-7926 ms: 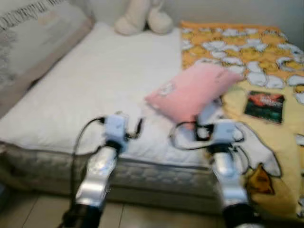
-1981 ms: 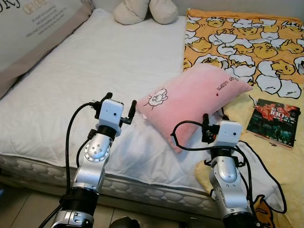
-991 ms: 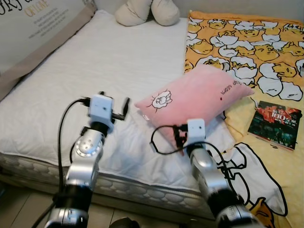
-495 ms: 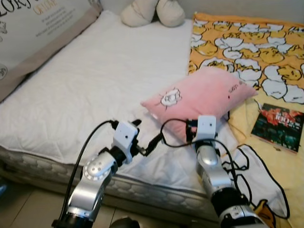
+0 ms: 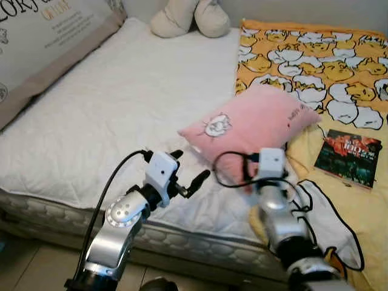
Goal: Clean up the room
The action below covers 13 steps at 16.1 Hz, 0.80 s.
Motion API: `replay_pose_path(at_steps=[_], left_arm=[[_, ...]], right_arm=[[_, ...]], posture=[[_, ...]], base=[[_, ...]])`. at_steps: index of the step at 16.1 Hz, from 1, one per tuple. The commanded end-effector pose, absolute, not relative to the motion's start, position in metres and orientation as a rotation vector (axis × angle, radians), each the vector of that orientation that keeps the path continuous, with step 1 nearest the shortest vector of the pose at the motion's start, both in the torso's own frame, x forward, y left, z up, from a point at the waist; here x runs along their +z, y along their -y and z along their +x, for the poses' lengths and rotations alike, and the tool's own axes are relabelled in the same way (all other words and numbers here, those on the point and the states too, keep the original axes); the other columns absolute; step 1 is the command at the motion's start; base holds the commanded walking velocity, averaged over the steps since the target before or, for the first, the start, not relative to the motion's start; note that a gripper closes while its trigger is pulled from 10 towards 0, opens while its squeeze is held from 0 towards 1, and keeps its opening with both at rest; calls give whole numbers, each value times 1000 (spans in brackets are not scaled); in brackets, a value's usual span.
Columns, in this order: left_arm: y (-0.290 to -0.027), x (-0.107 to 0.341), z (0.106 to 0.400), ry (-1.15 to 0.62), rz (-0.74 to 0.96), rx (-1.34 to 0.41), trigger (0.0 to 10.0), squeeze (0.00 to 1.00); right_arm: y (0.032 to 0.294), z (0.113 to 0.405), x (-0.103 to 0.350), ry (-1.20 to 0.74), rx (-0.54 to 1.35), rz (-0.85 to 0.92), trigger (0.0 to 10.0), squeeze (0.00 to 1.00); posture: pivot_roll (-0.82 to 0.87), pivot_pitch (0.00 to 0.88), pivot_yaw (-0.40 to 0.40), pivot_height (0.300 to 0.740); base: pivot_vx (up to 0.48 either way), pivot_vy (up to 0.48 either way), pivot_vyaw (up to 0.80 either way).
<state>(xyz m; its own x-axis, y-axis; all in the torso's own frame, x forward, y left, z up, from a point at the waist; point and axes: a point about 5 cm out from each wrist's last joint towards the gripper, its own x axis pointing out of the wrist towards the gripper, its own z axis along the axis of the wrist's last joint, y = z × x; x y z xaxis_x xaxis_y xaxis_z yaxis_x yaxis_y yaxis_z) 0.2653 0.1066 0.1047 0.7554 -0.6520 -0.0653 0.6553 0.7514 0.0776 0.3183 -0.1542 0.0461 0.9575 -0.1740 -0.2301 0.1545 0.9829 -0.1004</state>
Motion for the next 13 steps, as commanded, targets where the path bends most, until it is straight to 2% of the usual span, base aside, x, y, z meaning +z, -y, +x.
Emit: replay_pose_path(at_steps=[1,3,4,8,13], left_arm=[[-105,107,265,-30,97,-724,10000,0],[-105,107,265,-33,96,-725,10000,0],[-104,108,265,-26,97,-732,10000,0],[-97,110,253,1,122,-833,10000,0],[-101,112,254,5,134,-803,10000,0]], right_arm=[[163,323,51,-232,-204,-70,10000,1000],[157,325,51,-243,-162,-4,10000,1000],[151,328,50,-252,-133,46,10000,0],[129,338,50,-327,-45,155,10000,0],[112,339,42,-455,-6,258,10000,0]], posture=[[-15,36,55,740],[-16,36,55,740],[-15,38,57,740],[6,46,58,740],[37,53,53,740]], base=[[0,0,0],[0,0,0],[0,0,0],[0,0,0],[0,0,0]])
